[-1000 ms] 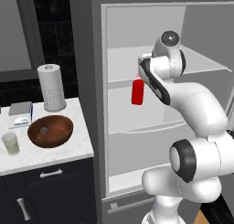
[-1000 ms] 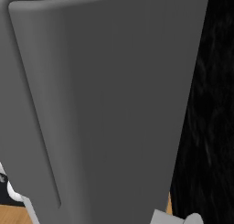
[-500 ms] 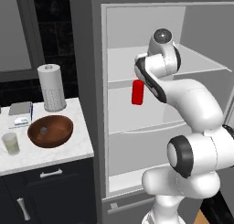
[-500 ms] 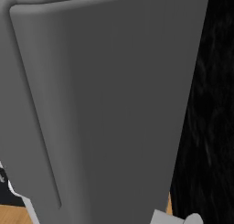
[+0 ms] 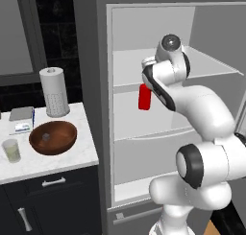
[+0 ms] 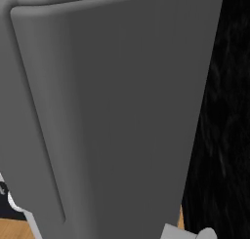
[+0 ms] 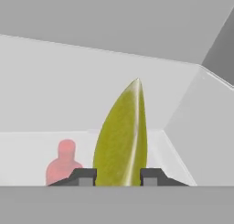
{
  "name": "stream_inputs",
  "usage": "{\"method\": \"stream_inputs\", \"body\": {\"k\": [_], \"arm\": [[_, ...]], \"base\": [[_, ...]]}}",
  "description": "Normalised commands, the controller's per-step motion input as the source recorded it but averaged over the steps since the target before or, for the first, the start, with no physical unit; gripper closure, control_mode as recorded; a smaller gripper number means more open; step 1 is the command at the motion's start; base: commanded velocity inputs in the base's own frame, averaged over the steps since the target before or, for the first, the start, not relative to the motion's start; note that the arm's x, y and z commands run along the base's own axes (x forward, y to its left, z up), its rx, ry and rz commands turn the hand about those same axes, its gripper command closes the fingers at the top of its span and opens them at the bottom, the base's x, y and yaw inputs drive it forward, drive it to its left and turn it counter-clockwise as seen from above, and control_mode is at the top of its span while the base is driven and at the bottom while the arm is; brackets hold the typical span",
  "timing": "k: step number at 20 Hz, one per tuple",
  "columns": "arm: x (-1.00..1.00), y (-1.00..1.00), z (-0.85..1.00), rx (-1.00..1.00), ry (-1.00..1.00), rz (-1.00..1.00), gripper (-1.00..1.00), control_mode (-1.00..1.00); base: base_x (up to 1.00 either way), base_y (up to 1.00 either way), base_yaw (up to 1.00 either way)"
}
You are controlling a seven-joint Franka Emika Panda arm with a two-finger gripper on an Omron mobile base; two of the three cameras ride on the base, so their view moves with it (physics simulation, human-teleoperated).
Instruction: Grab a lemon wedge from the fridge and one ice cube from the ice bowl, and put them in the glass of lemonade.
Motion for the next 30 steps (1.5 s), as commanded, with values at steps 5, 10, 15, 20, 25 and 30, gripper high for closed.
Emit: {"method": "stream_inputs", "body": {"k": [5,10,15,20,25,30], "arm": [[-1.00,0.00,0.42,0.15,-0.46,-0.01,1.00,-1.00],[-1.00,-0.02,0.55,0.20,-0.16,0.00,1.00,-1.00],[-1.00,-0.05,0.05,0.19,0.17,0.00,1.00,-1.00],[-1.00,-0.05,-0.40,0.13,0.55,0.03,1.00,-1.00],[-0.44,-0.01,-0.70,0.00,0.45,0.04,1.00,-1.00],[-0.17,0.04,-0.21,-0.01,0.05,0.02,1.00,1.00]], "base": [[0.00,0.00,0.00],[0.00,0.00,0.00],[0.00,0.00,0.00],[0.00,0.00,0.00],[0.00,0.00,0.00],[-0.54,0.15,0.07]]}}
